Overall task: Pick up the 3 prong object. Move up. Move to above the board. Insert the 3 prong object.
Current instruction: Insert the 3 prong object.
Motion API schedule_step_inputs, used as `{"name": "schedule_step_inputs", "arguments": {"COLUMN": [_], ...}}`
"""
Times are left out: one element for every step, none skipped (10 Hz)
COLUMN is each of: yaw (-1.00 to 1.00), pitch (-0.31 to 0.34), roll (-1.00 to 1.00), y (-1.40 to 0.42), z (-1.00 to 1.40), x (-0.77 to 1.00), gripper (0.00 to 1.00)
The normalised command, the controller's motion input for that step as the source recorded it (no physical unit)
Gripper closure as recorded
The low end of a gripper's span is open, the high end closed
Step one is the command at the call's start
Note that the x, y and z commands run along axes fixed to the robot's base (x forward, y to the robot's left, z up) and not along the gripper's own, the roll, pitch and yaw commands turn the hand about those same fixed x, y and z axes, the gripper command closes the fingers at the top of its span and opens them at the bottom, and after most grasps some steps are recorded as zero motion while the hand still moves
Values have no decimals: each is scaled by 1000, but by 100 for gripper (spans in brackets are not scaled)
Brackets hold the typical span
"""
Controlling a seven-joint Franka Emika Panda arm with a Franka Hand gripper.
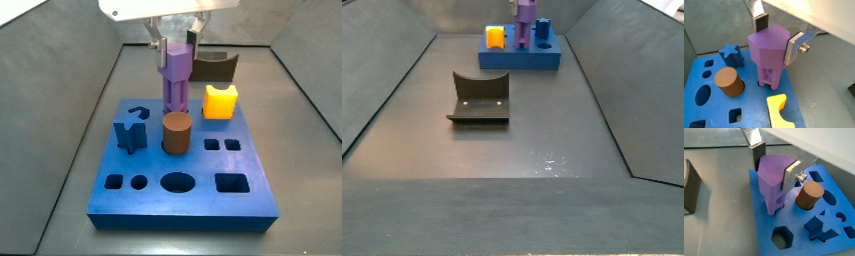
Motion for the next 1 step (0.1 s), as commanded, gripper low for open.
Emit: {"name": "schedule_step_inputs", "arguments": {"yaw": [0], "pitch": [0], "roll": [0], "y": [0], "z": [0], "x": [0], "gripper": [100]}}
